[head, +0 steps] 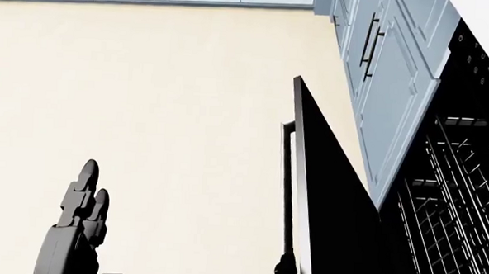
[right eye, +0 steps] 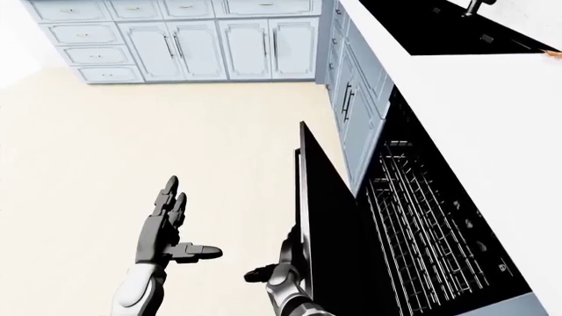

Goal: Close the dishwasher door

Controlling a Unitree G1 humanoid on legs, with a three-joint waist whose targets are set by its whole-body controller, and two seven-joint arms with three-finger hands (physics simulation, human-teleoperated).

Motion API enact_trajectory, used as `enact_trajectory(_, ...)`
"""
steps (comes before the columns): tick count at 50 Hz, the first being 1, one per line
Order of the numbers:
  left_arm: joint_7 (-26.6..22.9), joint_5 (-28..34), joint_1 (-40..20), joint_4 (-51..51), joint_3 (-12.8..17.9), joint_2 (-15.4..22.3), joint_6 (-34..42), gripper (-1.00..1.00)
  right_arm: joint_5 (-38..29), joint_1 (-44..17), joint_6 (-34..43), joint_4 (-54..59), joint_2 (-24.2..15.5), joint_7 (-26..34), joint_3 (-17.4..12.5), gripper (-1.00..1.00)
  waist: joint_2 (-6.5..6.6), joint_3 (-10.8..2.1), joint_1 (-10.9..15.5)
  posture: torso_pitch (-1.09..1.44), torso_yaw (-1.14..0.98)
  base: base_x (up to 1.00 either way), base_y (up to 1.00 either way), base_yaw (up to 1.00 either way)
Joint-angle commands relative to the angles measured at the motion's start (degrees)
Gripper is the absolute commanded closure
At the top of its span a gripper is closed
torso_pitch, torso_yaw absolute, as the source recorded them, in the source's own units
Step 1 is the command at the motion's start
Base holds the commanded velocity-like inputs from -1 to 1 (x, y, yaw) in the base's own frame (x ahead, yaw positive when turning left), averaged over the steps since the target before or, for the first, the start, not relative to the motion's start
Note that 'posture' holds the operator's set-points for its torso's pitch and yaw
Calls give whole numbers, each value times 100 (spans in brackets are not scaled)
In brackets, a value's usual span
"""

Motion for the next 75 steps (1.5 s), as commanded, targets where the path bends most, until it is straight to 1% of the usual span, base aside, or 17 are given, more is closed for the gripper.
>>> enact_trajectory(1,4,-11,-91,-242,12,15,-173,-100,-74,-135,2,-191,-130,-361,3,-100,-8,-120,-40,0,0,0,0,0)
enact_trajectory(26,1,-33,-79,-292,19,14,-141,-100,-315,-182,472,-186,-177,-1096,27,-100,36,-96,-17,0,0,0,0,0)
enact_trajectory(45,-3,-30,-82,-256,20,17,-170,-100,-405,-230,709,-186,-233,-1623,41,-100,28,-82,-15,0,0,0,0,0)
enact_trajectory(61,7,-22,-71,-323,9,12,-123,-100,-407,-340,844,-199,-443,-1807,35,-100,35,-75,7,0,0,0,0,0)
enact_trajectory(75,1,-20,-44,-355,1,7,-126,-100,-513,-349,931,-199,-551,-1950,95,-100,-10,-97,24,0,0,0,0,0)
